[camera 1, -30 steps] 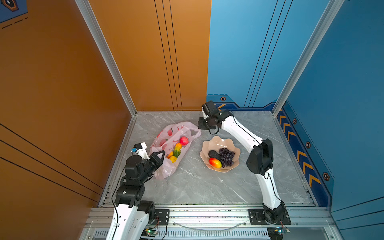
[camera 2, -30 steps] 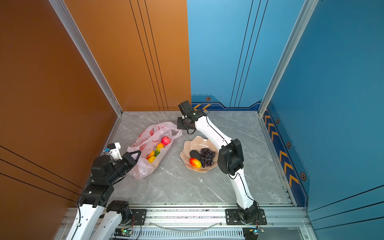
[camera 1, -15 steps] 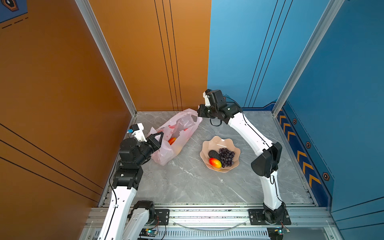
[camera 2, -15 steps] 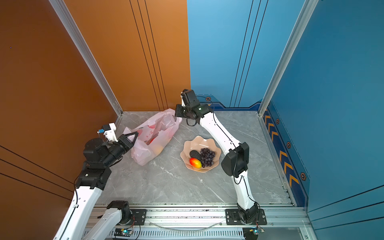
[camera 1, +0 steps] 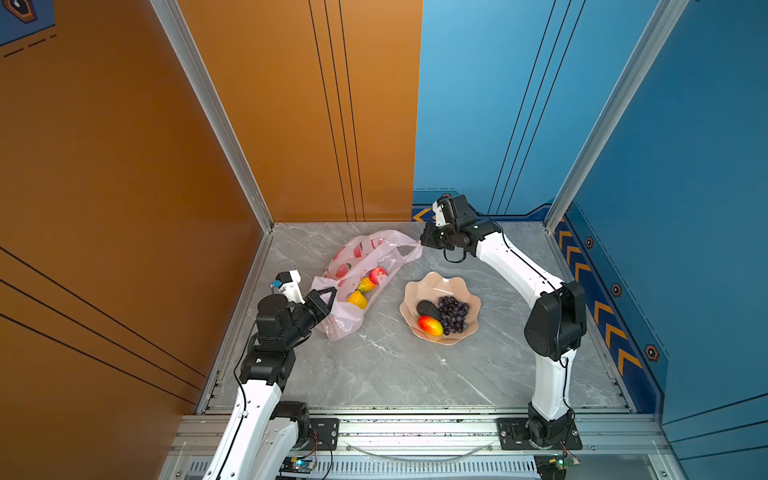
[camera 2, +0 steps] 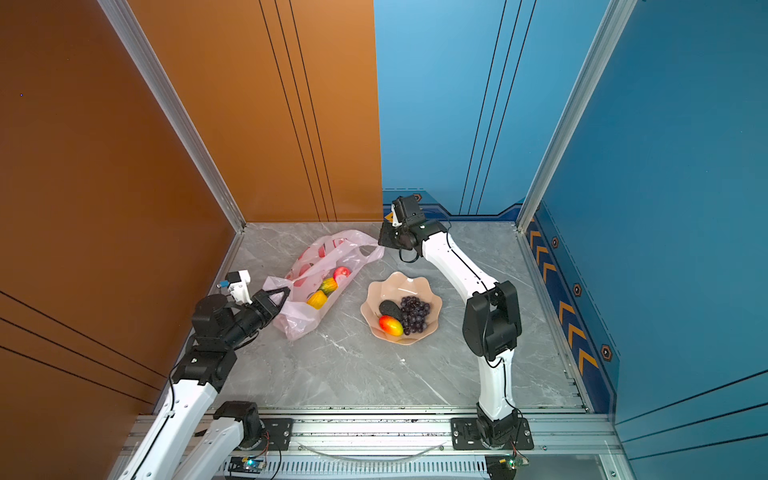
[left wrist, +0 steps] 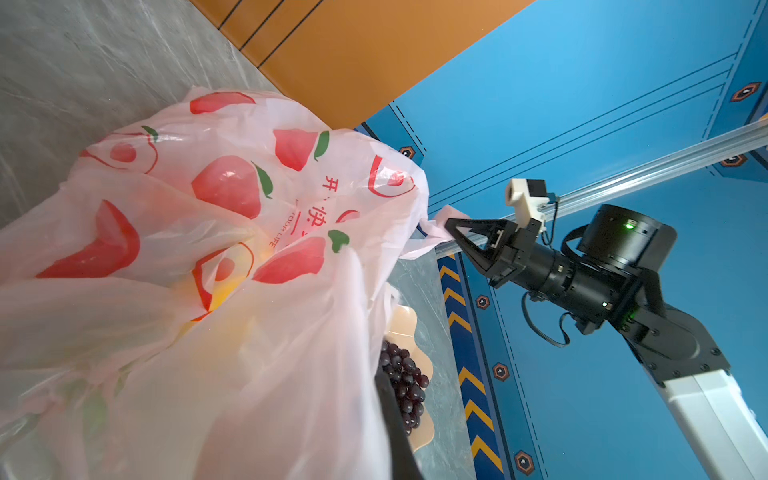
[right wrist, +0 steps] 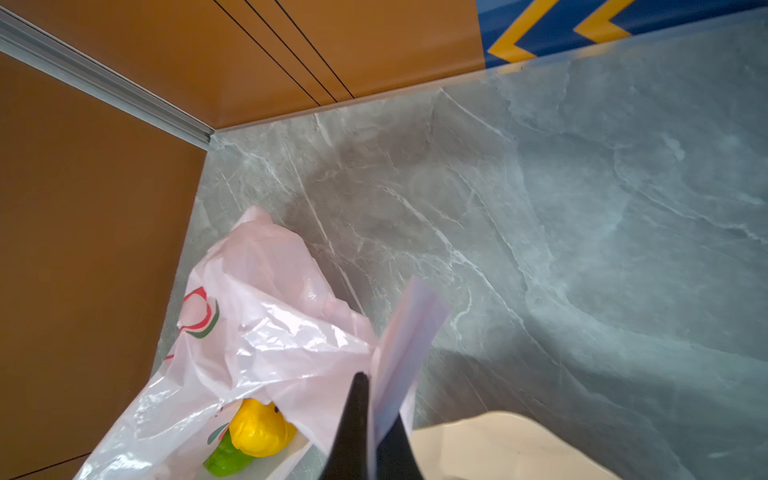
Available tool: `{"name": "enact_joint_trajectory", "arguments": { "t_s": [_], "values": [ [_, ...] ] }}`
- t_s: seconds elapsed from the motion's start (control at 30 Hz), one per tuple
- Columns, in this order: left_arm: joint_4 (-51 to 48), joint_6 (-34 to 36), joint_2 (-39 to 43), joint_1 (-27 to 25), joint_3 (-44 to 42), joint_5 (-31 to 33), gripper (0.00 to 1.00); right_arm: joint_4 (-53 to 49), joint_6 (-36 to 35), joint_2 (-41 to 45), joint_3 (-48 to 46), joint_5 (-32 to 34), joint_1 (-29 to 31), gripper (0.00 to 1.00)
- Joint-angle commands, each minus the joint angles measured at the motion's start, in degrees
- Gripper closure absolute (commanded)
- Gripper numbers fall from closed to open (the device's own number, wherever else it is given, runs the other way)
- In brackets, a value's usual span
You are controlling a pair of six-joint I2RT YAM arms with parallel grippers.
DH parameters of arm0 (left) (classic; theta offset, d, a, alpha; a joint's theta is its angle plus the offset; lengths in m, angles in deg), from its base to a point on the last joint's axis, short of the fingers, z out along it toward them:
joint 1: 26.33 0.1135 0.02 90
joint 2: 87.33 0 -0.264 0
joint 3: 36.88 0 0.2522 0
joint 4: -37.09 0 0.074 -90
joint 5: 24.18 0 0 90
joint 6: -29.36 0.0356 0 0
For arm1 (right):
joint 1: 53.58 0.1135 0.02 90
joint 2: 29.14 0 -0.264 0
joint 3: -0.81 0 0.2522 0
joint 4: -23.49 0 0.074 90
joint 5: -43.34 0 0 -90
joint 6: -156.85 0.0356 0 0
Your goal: Place the fruits into the plastic bag
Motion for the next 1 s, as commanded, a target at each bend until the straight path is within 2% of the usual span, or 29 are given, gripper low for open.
{"name": "enact_joint_trajectory", "arguments": {
  "t_s": [0.0,0.07,0.2,0.33,0.53,0.67,0.8,0.97],
  "values": [
    [2.66,0.32,-0.02,-2.03,0.67,-0.26,1.00,3.18,0.59,0.39,-0.25,-2.98,0.40,0.78],
    [3.03,0.58,-0.72,-3.52,1.11,0.48,1.00,3.08,0.66,1.12,-0.60,-4.01,0.05,0.57],
    [3.79,1.02,-2.20,-6.82,1.86,2.31,1.00,2.62,-0.38,6.06,-3.82,-2.95,-0.18,0.26],
    [4.62,1.47,-3.57,-9.15,2.32,3.50,1.00,0.46,-3.16,13.54,-8.63,1.57,-0.18,0.00],
    [6.40,1.47,-5.31,-10.81,2.64,3.66,1.00,-6.70,-6.87,24.44,-13.22,8.64,-0.19,0.00],
    [6.61,1.73,-5.41,-11.02,2.81,3.40,1.00,-18.53,-10.73,27.46,-11.54,7.47,0.91,0.00],
    [6.56,1.74,-5.23,-11.19,2.34,2.98,1.00,-30.45,-13.67,28.43,-11.33,8.10,4.48,0.00],
    [5.85,2.24,-4.66,-11.19,2.26,2.37,1.00,-35.96,-13.95,29.99,-15.98,9.85,11.29,0.02]
  ]
}}
